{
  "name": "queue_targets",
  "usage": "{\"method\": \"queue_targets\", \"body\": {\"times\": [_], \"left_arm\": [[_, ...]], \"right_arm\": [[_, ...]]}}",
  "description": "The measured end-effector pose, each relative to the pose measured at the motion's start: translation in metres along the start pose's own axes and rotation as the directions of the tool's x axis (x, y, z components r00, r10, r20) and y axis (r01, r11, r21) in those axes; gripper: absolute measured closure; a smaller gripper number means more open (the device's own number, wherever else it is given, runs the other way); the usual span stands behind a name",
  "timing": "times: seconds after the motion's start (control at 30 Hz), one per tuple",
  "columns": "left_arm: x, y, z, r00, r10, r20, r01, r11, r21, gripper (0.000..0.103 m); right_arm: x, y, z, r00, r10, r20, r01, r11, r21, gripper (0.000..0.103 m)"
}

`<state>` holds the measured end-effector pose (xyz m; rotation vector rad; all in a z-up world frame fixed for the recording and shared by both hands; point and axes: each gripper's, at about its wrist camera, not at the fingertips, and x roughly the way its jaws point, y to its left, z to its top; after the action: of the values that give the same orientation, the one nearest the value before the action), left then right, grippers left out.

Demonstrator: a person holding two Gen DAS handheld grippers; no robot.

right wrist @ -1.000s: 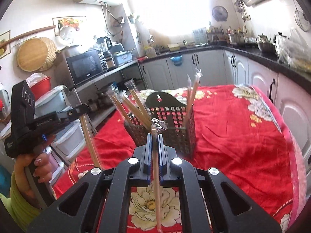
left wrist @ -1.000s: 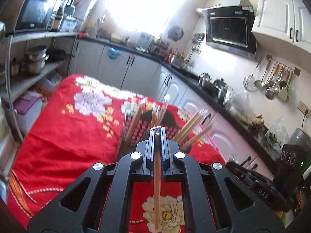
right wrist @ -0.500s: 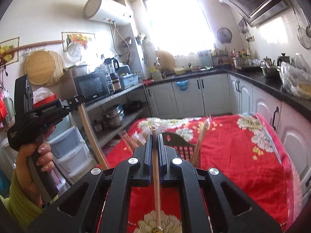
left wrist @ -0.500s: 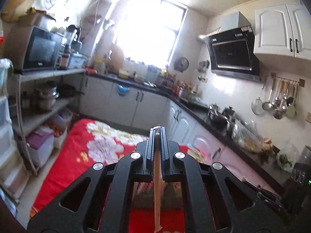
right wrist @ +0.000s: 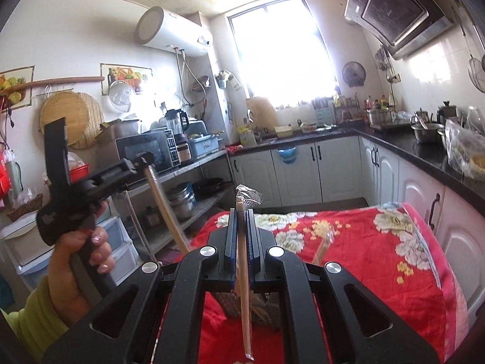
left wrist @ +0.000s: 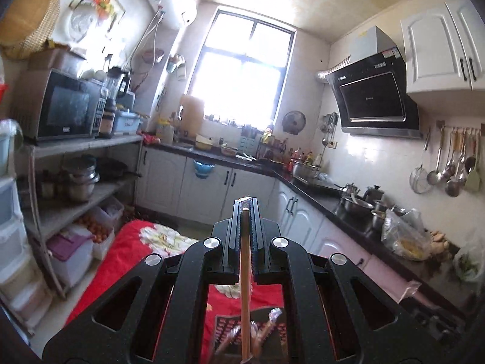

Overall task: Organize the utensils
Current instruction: 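Lift both held chopsticks and carry them over the grey caddy, then lower the chopsticks into the caddy and open the left gripper while the right gripper releases its chopstick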

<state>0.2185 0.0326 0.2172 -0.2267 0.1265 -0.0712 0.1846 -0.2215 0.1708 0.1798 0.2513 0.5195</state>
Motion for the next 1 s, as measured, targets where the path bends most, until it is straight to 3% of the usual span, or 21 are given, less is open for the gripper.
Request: {"method": "queue_targets", "body": {"times": [0.4,0.63,1.0], "left_arm": [[0.03,-0.009,-0.025,0.998,0.038,0.049,-0.04,0.998,0.053,0.101],[0.039,0.0,-0.038,0.999,0.041,0.029,-0.042,0.999,0.034,0.101],[0.051,0.008,-0.064,0.999,0.03,-0.029,-0.029,0.999,0.029,0.1]], "right_arm": [[0.025,-0.004,0.014,0.994,-0.042,0.096,0.047,0.998,-0.045,0.097],[0.038,-0.011,0.009,0.986,-0.078,0.146,0.09,0.993,-0.077,0.097],[0.065,-0.025,-0.014,0.982,-0.129,0.14,0.143,0.985,-0.096,0.097]]}}
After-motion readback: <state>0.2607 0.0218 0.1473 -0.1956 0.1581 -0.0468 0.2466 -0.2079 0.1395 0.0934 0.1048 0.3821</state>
